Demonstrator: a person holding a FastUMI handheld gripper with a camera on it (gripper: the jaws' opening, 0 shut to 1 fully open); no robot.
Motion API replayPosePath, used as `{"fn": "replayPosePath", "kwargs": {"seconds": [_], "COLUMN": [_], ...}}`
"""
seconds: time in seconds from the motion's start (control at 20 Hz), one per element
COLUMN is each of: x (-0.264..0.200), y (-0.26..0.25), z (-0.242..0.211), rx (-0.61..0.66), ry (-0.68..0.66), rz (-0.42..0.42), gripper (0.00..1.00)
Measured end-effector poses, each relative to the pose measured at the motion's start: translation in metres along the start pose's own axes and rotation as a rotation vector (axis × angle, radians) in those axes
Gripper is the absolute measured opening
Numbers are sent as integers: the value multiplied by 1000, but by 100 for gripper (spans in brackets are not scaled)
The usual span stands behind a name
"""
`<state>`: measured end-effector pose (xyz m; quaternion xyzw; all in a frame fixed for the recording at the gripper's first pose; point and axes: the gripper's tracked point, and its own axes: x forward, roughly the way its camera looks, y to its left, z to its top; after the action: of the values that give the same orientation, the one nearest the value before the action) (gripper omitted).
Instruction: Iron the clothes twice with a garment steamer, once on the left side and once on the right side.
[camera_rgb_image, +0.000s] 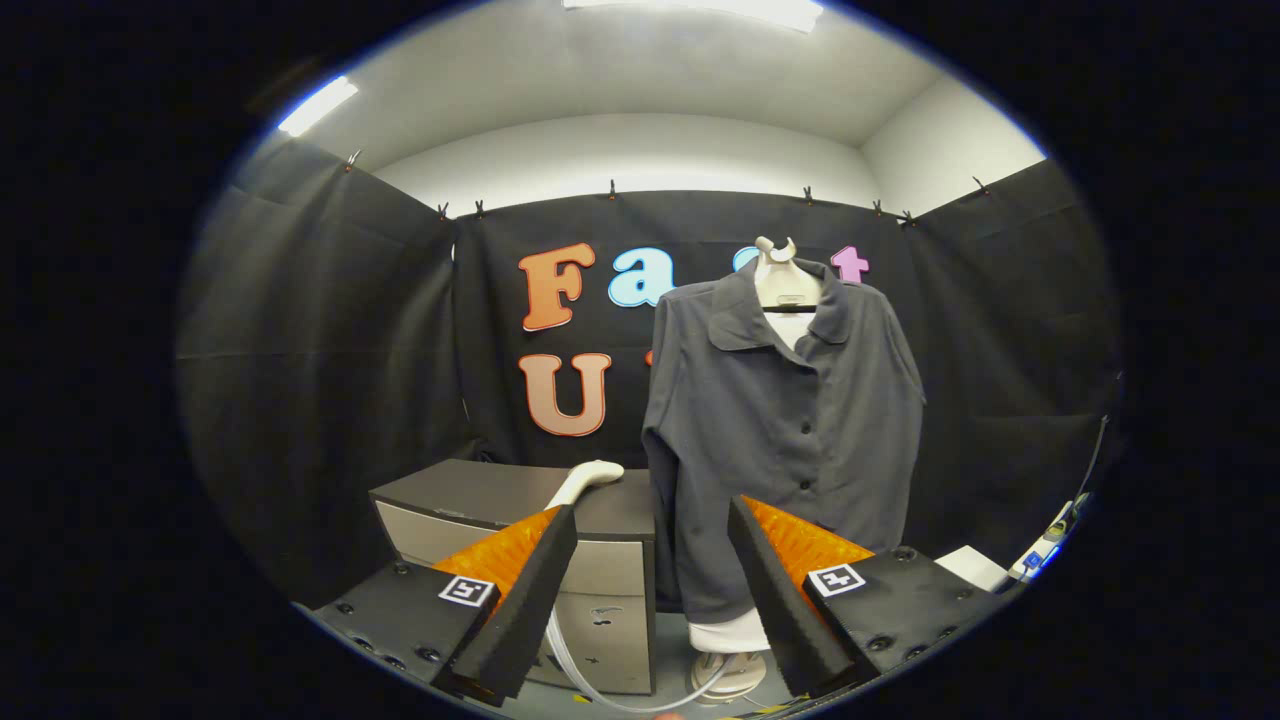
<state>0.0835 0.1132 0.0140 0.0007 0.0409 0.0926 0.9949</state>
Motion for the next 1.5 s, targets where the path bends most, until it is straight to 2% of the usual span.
{"fn": "replayPosePath", "kwargs": {"seconds": [0.2, 0.45, 0.75, 0.9, 1.25, 1.5], "x": [59, 158, 271, 315, 369, 384], "y": [42, 78, 123, 127, 122, 115], "z": [22, 33, -26, -56, -134, -165], "rx": [19, -31, -26, -46, -55, -39], "ry": [32, 40, 204, 287, 507, 644], "rz": [80, 49, 17, -7, -43, -60], "gripper": [98, 98, 97, 97, 97, 96]}}
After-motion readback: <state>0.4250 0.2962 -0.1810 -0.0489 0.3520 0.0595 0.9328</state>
